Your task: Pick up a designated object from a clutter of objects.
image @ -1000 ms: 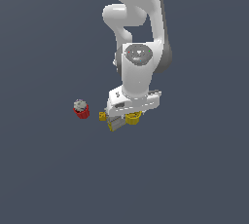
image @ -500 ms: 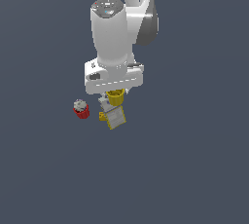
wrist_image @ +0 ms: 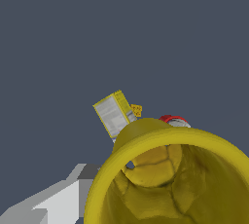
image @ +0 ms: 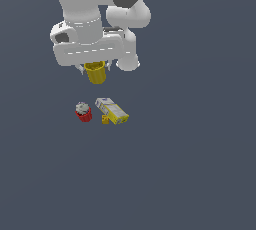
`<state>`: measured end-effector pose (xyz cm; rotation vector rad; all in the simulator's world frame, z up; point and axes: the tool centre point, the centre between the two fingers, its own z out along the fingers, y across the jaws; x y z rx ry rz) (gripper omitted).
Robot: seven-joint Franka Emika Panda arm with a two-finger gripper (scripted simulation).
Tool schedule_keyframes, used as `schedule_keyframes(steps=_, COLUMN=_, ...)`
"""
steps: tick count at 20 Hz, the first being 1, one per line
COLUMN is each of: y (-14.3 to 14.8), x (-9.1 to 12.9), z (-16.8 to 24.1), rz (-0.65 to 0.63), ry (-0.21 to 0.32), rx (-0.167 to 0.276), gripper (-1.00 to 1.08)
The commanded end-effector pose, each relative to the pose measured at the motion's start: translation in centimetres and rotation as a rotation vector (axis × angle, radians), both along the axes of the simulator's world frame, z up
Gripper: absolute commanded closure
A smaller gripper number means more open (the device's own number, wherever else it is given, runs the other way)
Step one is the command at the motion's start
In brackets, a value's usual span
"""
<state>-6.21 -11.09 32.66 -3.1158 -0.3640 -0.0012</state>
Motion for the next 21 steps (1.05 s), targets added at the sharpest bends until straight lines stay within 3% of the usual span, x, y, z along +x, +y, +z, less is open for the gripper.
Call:
schedule_keyframes(steps=1, y=-1.8, x=-1.0, z=2.3, rz=0.001, ry=0.0, rx=0.0, gripper=1.08)
schedule_keyframes(steps=11, y=-7.6, x=-3.8, z=9.2, rz=0.0, ry=0.0, rx=-0.003, gripper=1.08)
schedule_keyframes(steps=21, y=-9.5, x=-4.4, z=11.4, rz=0.0, ry=0.0, rx=-0.004, gripper=1.08)
